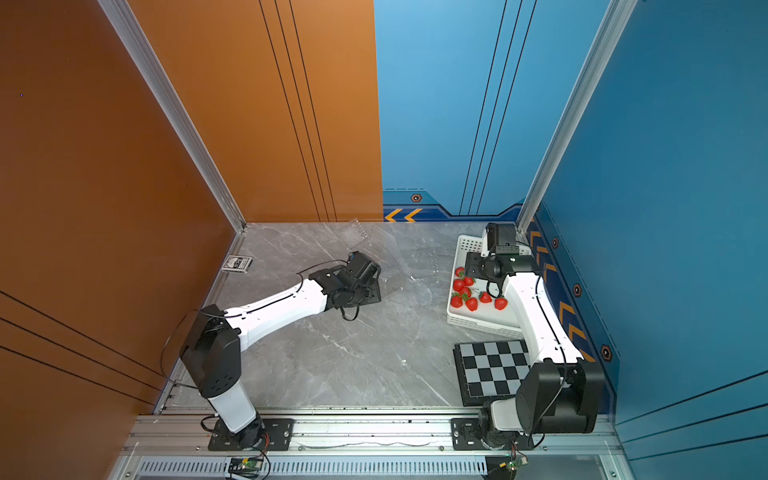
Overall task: Pack strawberries into containers
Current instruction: Place the basket at the center of the board.
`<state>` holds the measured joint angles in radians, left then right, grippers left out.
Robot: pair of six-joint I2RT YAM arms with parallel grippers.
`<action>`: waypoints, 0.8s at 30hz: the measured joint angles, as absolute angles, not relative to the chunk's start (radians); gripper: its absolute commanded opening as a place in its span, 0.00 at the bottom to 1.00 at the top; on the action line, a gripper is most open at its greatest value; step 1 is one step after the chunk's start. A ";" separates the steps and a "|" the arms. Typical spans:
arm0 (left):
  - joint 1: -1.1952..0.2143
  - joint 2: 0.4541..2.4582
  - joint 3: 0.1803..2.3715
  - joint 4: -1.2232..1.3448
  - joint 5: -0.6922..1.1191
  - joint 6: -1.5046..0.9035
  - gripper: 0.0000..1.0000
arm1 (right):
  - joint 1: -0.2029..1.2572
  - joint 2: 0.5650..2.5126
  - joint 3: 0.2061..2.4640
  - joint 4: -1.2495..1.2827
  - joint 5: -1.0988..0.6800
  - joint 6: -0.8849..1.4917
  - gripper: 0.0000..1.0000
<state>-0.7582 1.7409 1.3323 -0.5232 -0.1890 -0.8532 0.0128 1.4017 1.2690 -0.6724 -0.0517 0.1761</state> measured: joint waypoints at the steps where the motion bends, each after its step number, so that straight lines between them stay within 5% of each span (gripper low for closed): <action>1: -0.751 1.732 1.299 -0.522 -0.188 -0.853 0.59 | 0.016 1.401 1.265 -0.672 -0.051 0.185 0.65; 24: -0.682 1.676 1.173 -0.459 -0.090 -0.853 0.60 | -0.075 1.692 1.198 -0.698 0.074 0.287 0.59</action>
<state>-0.6819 1.6756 1.1732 -0.4587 -0.0898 -0.8532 -0.0753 1.6924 1.1984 -0.6975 0.0742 0.2867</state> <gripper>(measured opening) 0.601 0.596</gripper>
